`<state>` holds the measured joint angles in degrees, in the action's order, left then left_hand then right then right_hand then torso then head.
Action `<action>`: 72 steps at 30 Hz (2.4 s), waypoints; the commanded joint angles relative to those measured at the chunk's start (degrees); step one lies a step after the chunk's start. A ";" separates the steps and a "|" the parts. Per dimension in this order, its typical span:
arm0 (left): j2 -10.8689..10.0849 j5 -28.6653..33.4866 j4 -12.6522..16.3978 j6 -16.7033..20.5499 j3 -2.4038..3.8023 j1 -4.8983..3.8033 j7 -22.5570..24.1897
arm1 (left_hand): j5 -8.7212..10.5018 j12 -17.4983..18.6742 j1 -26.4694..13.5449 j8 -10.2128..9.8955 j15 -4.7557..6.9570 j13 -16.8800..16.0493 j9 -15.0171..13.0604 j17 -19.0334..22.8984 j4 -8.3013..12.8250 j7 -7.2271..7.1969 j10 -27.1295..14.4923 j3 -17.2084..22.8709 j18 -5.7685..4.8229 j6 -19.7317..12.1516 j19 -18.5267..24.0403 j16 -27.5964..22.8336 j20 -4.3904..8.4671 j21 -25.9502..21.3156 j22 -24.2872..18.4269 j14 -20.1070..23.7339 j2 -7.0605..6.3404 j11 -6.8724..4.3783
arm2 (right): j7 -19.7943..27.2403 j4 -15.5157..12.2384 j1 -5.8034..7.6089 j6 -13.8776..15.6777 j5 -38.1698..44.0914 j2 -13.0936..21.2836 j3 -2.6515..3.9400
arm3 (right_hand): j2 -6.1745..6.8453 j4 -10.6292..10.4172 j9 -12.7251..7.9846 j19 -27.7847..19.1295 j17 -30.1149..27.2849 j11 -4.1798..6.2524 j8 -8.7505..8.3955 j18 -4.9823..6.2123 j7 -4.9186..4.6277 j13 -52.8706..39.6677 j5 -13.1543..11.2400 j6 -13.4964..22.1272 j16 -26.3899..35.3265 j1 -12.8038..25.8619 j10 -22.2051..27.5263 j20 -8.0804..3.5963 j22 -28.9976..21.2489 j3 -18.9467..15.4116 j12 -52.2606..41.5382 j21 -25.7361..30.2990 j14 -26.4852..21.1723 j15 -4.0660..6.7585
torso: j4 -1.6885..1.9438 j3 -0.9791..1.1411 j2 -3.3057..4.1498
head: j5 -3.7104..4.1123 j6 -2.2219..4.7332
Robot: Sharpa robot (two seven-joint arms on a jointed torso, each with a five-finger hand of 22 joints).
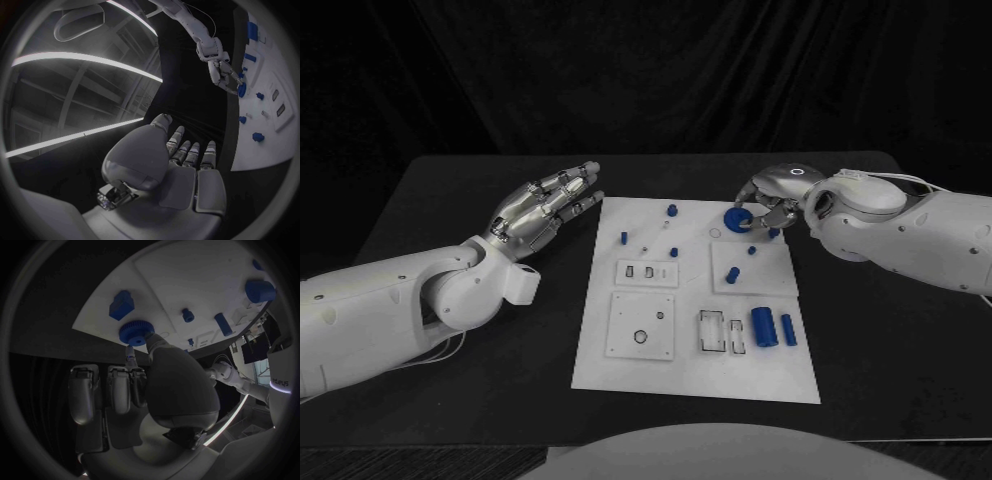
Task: Assemble the parts on the task board
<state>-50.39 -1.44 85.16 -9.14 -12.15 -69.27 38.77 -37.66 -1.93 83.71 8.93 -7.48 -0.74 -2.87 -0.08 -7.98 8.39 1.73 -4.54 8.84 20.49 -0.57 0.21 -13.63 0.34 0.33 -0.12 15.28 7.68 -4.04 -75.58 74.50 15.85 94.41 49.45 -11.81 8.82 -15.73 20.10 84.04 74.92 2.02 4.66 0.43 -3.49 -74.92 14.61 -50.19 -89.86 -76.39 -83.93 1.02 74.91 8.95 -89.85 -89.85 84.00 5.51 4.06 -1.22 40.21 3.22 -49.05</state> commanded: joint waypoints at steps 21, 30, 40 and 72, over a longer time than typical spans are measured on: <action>0.15 -0.01 0.06 -1.02 0.05 -0.07 0.63 | -0.34 -0.31 0.62 0.18 -0.47 -0.08 -0.06 0.08 0.05 1.15 0.10 0.39 1.10 0.24 -0.01 -0.21 -0.26 0.15 0.06 0.12 0.16 0.40 | -0.05 1.36 -0.54 -2.53 0.07 -1.02 0.03 | -1.59 4.28 3.61 5.96 15.08 -0.76 5.09 -0.43 -0.19 -15.08 8.52 -7.70 -0.14 -3.19 -6.07 0.92 15.09 1.54 -0.15 -0.15 6.00 -1.00 | -0.01 -0.04 -0.10 | -0.14 -0.51; 0.11 -0.01 -0.04 -1.21 0.05 -0.03 0.54 | -0.32 -0.28 0.61 0.16 -0.50 -0.07 -0.04 0.08 0.09 1.17 0.07 0.47 1.11 0.16 0.00 -0.21 -0.29 0.15 0.05 0.12 0.16 0.42 | 1.36 0.23 -0.48 0.66 0.07 -1.17 0.04 | -1.92 5.22 4.37 5.96 15.08 -0.83 5.72 -0.43 -0.30 -15.08 9.57 -7.83 -0.14 -3.46 -6.07 0.91 15.09 1.93 -0.15 -0.15 6.00 -0.99 | 0.08 0.04 -0.12 | 0.07 -0.42; 0.22 -0.01 -0.09 -1.48 0.05 -0.02 0.06 | -0.31 -0.28 0.60 0.15 -0.53 -0.07 -0.03 0.08 0.11 1.18 0.07 0.53 1.11 0.13 0.00 -0.21 -0.32 0.14 0.05 0.12 0.18 0.43 | 1.89 -3.70 1.39 2.19 0.07 -1.21 0.05 | -2.02 5.17 4.42 5.96 15.08 -1.07 5.47 -0.43 -0.61 -15.08 9.61 -7.11 -0.14 -2.88 -6.07 1.00 15.09 1.96 -0.15 -0.15 6.00 -1.15 | -0.30 -0.09 -0.17 | -0.36 -0.58; 0.95 -0.01 -0.73 -2.04 0.05 -0.02 -1.12 | -0.22 -0.30 0.54 0.14 -0.65 -0.08 -0.02 0.08 0.10 1.19 0.07 0.65 1.09 0.05 -0.01 -0.21 -0.39 0.15 0.05 0.12 0.24 0.44 | 5.32 2.07 2.47 -3.17 0.07 -13.74 0.06 | -2.10 5.50 4.22 5.96 15.08 -1.28 4.72 -0.43 -0.82 -15.08 8.38 -5.64 -0.14 -2.40 -6.07 1.22 15.09 2.20 -0.15 -0.15 6.00 -1.38 | -0.25 -0.07 -0.07 | 0.05 -0.78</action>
<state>-49.57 -1.50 84.34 -10.40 -12.15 -69.26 37.33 -37.66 -1.93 83.71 8.92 -7.68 -0.73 -2.85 -0.09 -7.98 8.40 1.73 -4.23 8.84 20.48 -0.57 0.21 -13.62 0.34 0.31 0.08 15.28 7.67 0.56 -73.76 76.89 13.93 94.17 35.90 -11.79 6.88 -10.17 20.57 84.02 74.90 1.21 8.05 0.44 -4.99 -74.94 23.19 -55.39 -89.85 -79.22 -83.94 1.84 74.91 10.83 -89.85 -89.84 84.04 4.69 3.88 -1.30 40.09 3.33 -49.80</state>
